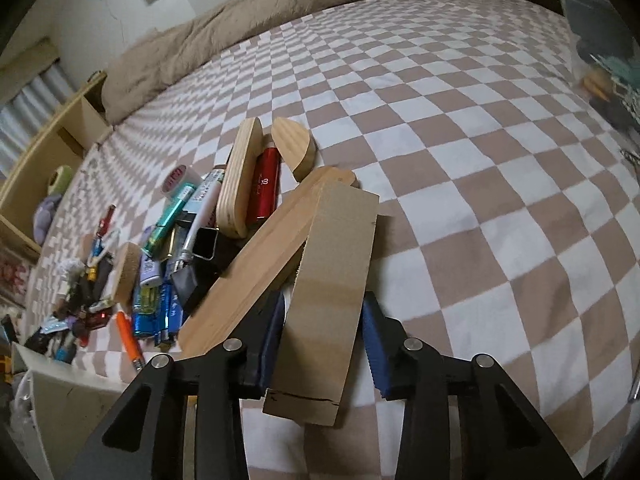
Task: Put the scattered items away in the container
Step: 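Lift and carry the wooden stick and plank over the white box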
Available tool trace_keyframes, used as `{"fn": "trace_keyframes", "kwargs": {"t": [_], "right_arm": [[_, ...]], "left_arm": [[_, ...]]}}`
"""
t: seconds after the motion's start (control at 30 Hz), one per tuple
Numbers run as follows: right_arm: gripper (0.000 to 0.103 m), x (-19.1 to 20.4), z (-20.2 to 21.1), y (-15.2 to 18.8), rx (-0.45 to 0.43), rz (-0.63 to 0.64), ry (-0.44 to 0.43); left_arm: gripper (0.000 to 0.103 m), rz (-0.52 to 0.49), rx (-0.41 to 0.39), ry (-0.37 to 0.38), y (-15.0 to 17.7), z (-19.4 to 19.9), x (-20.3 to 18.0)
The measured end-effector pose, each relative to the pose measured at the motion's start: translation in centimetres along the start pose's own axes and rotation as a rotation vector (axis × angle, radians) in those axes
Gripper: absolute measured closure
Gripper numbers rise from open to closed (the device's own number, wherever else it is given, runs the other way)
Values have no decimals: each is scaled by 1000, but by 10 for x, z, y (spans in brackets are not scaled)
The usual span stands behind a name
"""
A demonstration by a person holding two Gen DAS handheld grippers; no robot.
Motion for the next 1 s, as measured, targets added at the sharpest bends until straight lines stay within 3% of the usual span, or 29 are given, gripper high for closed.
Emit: {"fn": "trace_keyframes", "kwargs": {"t": [0.23, 0.47, 0.8, 1.0], "right_arm": [[69, -17, 17, 10, -34, -63, -30], [70, -15, 24, 13, -64, -72, -46], [70, -25, 51, 18, -143, -161, -168], [70, -4, 74, 15, -173, -114, -234]], "left_arm": [[4, 57, 21, -17, 1, 2, 3], [4, 104, 34, 24, 6, 19, -8], [4, 167, -32, 67, 6, 71, -22], [3, 186, -65, 82, 5, 103, -31]]}}
Point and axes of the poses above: each gripper's, at about its wrist camera, not at the fingertips, and z roughly against the way its jaws point, x to its left, y to its underside, the point moved 1 cm from there along -z, roughly the way its jaws point, and after that the axes turned 8 degrees about -y, right-handed, at the moved point
